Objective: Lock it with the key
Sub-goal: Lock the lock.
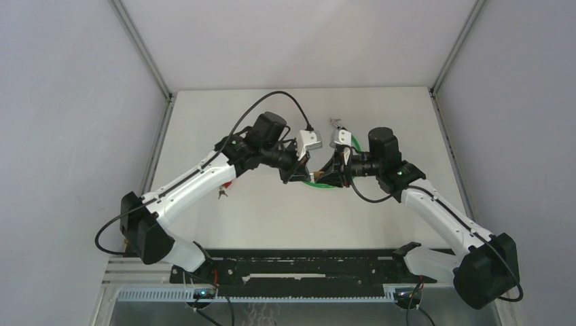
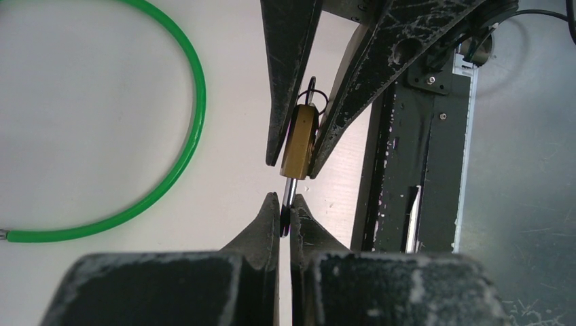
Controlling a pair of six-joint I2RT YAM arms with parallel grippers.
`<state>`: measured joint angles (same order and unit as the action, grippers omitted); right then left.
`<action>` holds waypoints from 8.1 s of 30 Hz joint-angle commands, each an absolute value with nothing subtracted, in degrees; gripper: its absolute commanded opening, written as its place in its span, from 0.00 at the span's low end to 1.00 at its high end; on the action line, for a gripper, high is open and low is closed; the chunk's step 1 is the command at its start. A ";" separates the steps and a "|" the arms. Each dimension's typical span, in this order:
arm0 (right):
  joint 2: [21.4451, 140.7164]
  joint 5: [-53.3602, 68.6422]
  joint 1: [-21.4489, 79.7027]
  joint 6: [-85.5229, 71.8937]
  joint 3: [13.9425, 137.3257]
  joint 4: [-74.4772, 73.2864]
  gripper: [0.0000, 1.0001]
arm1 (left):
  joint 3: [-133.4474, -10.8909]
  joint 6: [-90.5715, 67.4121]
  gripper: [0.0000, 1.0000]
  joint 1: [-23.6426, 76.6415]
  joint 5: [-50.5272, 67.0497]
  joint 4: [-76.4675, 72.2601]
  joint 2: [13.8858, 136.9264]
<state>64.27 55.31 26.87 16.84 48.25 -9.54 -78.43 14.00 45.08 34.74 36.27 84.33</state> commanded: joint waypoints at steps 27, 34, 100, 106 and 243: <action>63.11 63.12 32.52 27.10 52.60 -9.80 0.00 | -92.42 20.40 0.00 50.20 50.83 31.27 88.88; 62.33 61.39 32.57 28.23 52.56 -10.95 0.00 | -94.50 22.28 0.00 50.78 49.41 33.99 89.91; 55.20 59.04 19.02 35.46 53.46 -20.62 0.00 | -84.21 24.60 0.00 47.42 39.93 30.42 83.25; 56.47 59.82 20.40 34.81 53.44 -20.26 0.00 | -85.65 24.01 0.00 47.98 41.06 30.36 83.73; 58.78 67.50 13.11 25.20 52.71 -15.32 0.00 | -84.51 17.64 0.06 45.53 43.33 29.34 84.92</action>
<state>59.09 66.52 13.19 25.19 50.39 -17.39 -83.57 20.03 44.97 41.34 32.49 86.28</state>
